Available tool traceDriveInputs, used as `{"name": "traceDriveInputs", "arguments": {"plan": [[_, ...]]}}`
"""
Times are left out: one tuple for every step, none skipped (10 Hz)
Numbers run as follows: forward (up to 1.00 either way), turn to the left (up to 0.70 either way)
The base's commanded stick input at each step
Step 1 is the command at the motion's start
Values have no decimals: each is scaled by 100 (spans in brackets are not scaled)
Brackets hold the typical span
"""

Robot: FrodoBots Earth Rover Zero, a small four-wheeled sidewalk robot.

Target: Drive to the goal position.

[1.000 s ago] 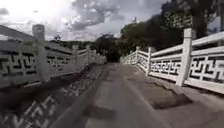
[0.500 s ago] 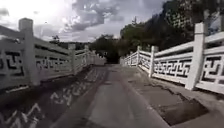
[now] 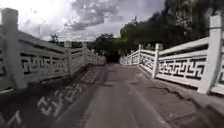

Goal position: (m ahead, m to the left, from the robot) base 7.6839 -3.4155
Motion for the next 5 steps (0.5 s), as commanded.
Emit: {"name": "traceDriveInputs", "arguments": {"plan": [[70, 0], [70, 0], [70, 0], [70, 0], [70, 0]]}}
